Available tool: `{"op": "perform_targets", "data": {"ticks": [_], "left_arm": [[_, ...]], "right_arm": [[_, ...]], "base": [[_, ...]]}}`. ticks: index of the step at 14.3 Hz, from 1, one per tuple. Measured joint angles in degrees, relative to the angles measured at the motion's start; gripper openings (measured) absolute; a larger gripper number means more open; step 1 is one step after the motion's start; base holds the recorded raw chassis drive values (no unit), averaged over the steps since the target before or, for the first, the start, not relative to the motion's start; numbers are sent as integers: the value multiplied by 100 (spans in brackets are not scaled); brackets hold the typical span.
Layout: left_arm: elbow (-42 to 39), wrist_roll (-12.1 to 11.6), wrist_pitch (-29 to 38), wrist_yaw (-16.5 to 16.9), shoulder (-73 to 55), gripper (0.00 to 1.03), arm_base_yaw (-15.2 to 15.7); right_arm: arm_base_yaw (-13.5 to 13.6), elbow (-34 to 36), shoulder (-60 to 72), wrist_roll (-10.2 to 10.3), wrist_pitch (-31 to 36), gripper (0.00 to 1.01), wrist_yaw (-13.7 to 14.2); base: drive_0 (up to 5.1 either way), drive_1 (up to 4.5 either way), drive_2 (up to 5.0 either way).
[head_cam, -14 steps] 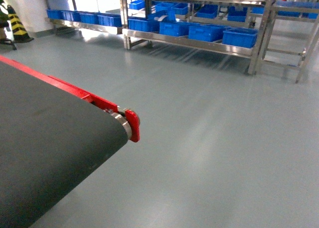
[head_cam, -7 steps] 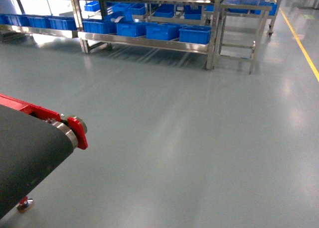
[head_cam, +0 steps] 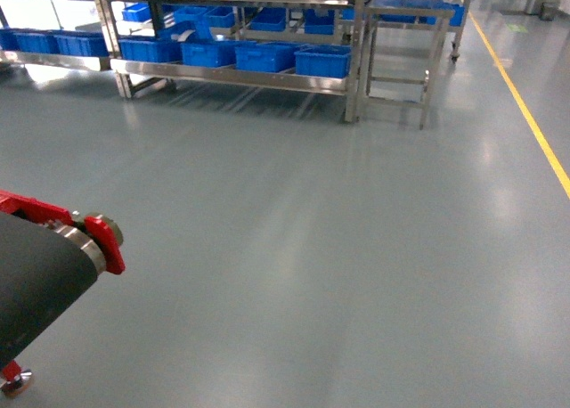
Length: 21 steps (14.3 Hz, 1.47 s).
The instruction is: Sort blue parts and orange caps into right shelf containers
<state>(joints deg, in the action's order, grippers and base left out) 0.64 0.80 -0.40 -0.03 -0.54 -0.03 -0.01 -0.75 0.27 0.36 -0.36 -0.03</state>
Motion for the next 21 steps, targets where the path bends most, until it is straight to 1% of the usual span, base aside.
{"op": "perform_targets", "data": {"ticks": [10, 15, 18, 21], "left_arm": [[0, 0, 0, 0, 0, 42, 0], [0, 0, 0, 0, 0, 42, -9], [0, 0, -4, 4, 0, 42, -11], [0, 0, 0, -7, 0, 42, 2]], "right_arm": [[0, 0, 0, 0, 0, 46, 0], [0, 0, 0, 0, 13, 46, 4], [0, 0, 0, 0, -7, 46, 4], [0, 0, 0, 0, -11, 46, 2]], "base": [[-160, -160, -160], [-17, 388, -423], [118, 524, -288], [-9, 397, -415]]}}
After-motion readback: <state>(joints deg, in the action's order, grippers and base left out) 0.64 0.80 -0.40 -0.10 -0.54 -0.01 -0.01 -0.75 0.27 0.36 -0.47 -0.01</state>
